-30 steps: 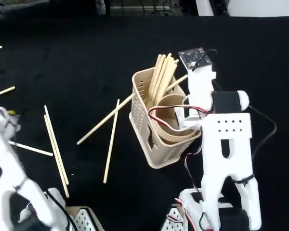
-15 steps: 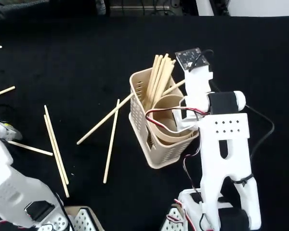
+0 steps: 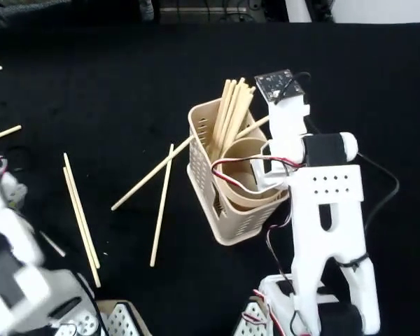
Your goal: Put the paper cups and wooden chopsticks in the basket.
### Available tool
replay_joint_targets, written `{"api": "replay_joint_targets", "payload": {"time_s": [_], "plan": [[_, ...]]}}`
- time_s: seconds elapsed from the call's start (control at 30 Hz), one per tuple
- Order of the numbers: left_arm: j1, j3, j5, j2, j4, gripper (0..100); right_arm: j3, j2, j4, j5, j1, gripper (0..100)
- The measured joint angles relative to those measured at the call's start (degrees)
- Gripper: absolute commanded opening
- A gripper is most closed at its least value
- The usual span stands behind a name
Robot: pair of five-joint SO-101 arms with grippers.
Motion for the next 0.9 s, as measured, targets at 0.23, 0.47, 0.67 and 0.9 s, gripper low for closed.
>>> {"api": "replay_joint_targets", "payload": {"time_s": [0.23,0.47,0.67,0.9], "plan": [[15.8,11.1,0.0,-43.9,-2.3,3,0.0,0.0,0.0,0.0,0.0,1.1],[39.5,21.8,0.0,-77.8,-29.3,3,0.0,0.0,0.0,0.0,0.0,1.1],[62.0,30.4,-0.1,-76.0,-50.8,3,0.0,0.0,0.0,-1.0,0.0,1.1],[68.9,27.2,-0.1,-58.8,-61.5,3,0.0,0.0,0.0,-2.5,-0.7,1.1]]}}
